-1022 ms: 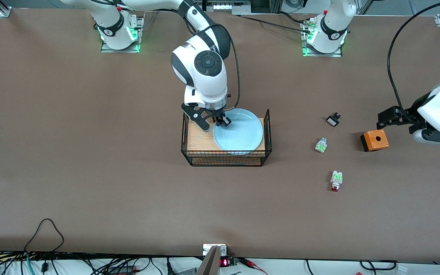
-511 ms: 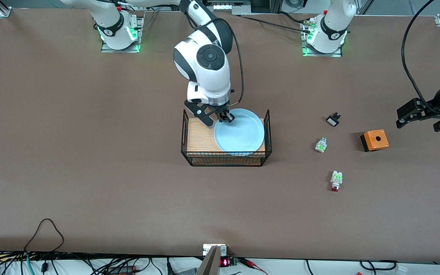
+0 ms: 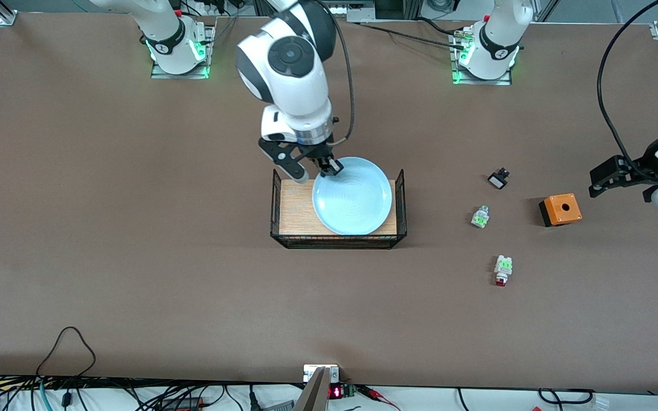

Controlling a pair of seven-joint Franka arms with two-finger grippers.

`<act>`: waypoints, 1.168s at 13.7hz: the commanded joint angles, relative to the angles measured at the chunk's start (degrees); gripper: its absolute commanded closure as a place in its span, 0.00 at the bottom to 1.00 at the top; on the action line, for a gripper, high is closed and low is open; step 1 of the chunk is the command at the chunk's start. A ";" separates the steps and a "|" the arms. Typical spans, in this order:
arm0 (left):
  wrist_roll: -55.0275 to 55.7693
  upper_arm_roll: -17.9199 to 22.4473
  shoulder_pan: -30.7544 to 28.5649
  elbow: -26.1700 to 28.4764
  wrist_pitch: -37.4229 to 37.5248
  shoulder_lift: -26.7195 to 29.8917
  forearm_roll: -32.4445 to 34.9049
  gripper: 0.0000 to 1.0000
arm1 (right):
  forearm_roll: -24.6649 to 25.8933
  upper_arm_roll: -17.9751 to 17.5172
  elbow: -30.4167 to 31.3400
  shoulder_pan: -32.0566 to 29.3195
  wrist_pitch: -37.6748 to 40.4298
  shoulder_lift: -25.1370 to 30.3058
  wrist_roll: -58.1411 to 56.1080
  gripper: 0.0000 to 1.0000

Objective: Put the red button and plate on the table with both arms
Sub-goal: 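Lift the blue plate out of the basket with the right gripper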

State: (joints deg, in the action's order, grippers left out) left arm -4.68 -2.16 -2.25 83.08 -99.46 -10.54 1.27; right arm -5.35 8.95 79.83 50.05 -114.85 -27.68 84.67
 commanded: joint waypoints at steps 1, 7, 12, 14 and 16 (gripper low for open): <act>-0.33 -0.03 -1.26 1.20 -1.00 1.49 -1.62 0.00 | -0.27 0.11 -0.29 -1.97 3.39 3.41 -2.31 1.00; -0.41 -0.04 -1.52 -1.08 -0.64 -0.53 -3.29 0.00 | -0.27 0.19 -0.29 -12.15 17.71 9.75 -22.14 1.00; -0.50 -0.04 -1.52 -1.17 -0.73 -0.88 -2.59 0.00 | -0.18 0.19 4.26 -22.08 20.71 13.70 -38.75 1.00; -0.42 -0.04 -1.44 -1.17 -0.73 -0.88 -2.41 0.00 | -0.01 0.19 5.77 -27.43 22.46 14.06 -48.66 1.00; -0.50 -0.03 -1.44 -1.17 -0.82 -0.88 -2.41 0.00 | 0.34 0.19 7.79 -33.84 21.95 14.06 -60.79 1.00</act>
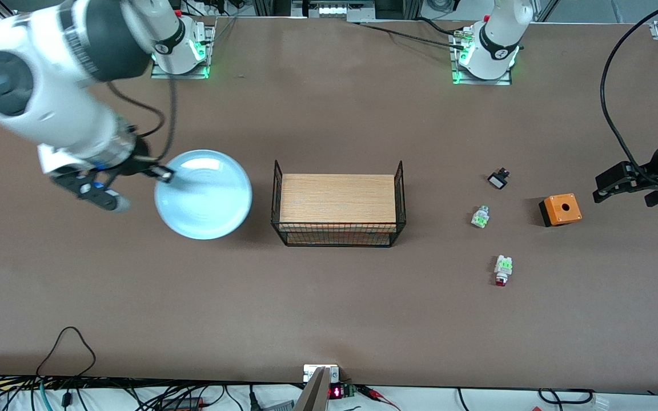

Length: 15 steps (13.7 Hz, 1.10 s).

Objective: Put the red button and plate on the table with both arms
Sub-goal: 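Lift the blue plate out of the basket with the right gripper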

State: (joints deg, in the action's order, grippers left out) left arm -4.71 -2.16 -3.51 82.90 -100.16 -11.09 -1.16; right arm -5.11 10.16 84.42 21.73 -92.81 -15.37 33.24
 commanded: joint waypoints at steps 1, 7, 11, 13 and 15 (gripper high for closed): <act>-0.39 -0.04 -0.10 -0.98 -0.12 -0.77 -0.15 0.00 | 0.28 -1.02 4.17 -8.25 -0.62 1.49 -14.90 1.00; -0.39 -0.04 -0.10 -0.98 -0.12 -1.04 -0.07 0.00 | 0.54 -1.02 19.08 -17.41 -15.09 2.79 -35.68 1.00; -0.39 -0.04 -0.10 -0.98 -0.12 -1.04 0.02 0.00 | 0.63 -0.93 31.58 -18.03 -29.33 4.47 -39.12 1.00; -0.39 -0.13 -0.10 -0.98 -0.12 -1.04 -0.07 0.00 | 0.54 -0.93 36.23 -18.73 -35.14 4.47 -41.39 1.00; -0.39 -0.13 -0.10 -0.98 -0.12 -1.04 -0.24 0.00 | 0.54 -1.02 41.24 -19.70 -41.28 4.38 -43.25 1.00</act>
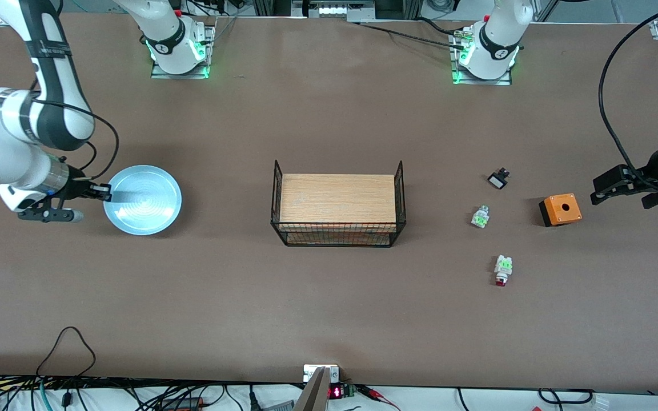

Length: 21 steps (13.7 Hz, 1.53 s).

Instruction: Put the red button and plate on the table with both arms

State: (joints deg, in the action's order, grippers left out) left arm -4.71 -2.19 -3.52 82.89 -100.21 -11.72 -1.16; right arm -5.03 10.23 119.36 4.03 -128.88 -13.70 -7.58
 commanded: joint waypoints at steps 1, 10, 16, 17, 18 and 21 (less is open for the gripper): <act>-0.39 -0.09 -0.08 -0.97 -0.07 -0.41 -0.24 0.00 | 0.46 -1.09 8.50 -2.10 -8.28 2.45 -3.23 1.00; -0.48 -0.18 -0.08 -1.06 -0.16 -0.49 -0.33 0.00 | -0.50 -1.00 4.85 -2.80 -0.62 4.02 -2.80 0.00; -0.39 -0.18 0.00 -1.06 -0.16 -1.02 -0.33 0.00 | -0.24 -1.35 -8.07 -2.10 14.60 5.70 -0.25 0.00; -0.39 -0.18 0.00 -1.06 -0.16 -1.02 -0.33 0.00 | -0.24 -1.35 -10.87 -1.58 17.93 5.70 -0.16 0.00; -0.39 -0.18 0.00 -1.06 -0.16 -1.02 -0.42 0.00 | -0.07 -1.35 -13.86 -1.05 21.62 5.44 -0.16 0.00; -0.39 -0.18 0.00 -1.06 -0.16 -1.02 -0.42 0.00 | 0.55 -1.27 -20.38 0.88 28.32 5.26 4.14 0.00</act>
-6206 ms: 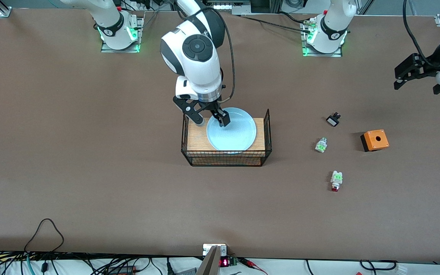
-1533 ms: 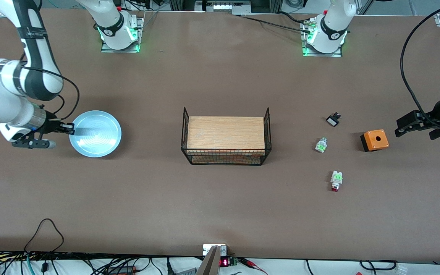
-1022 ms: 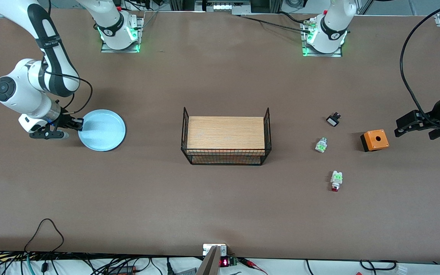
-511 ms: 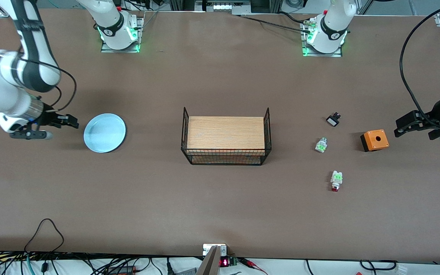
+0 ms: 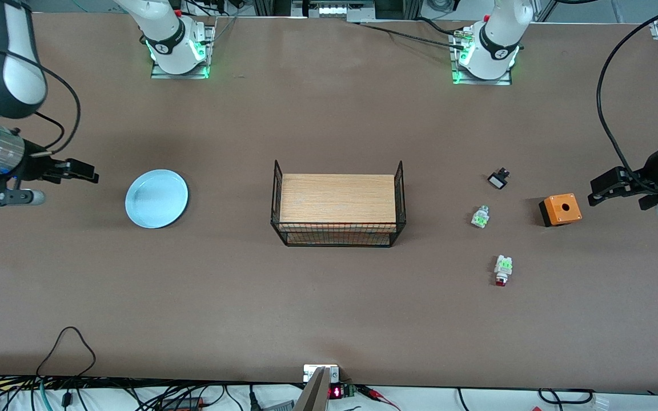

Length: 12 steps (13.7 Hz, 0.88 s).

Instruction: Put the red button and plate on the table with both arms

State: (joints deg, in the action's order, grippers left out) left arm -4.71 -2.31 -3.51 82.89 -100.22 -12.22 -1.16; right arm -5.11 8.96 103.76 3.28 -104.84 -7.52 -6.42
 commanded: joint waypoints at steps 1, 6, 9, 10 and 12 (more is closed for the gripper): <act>-0.39 -0.06 -0.01 -1.06 -0.15 -0.53 -0.42 0.00 | 0.63 0.00 -6.53 2.16 5.95 -0.91 3.34 0.00; -0.30 -0.06 0.08 -1.06 -0.24 -0.79 -0.59 0.00 | 7.03 -0.44 -10.33 5.85 7.98 0.49 3.69 0.00; -0.22 -0.06 0.52 -1.58 -0.42 -0.88 -0.60 0.00 | 8.80 -0.79 -11.91 6.03 10.01 0.32 2.99 0.00; -0.30 -0.06 0.17 -1.85 -0.33 -1.05 -0.60 0.00 | 8.72 -0.62 -12.52 5.77 10.10 -0.12 2.73 0.00; -0.21 -0.06 0.17 -2.03 -0.33 -1.32 -0.60 0.00 | 8.63 -0.44 -11.66 5.77 10.88 0.40 3.60 0.00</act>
State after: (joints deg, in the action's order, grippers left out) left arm -4.71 -2.43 -3.29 82.69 -100.75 -12.50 -1.16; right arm 2.71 8.50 92.53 9.24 -95.80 -7.37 -3.50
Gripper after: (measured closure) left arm 0.000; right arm 0.000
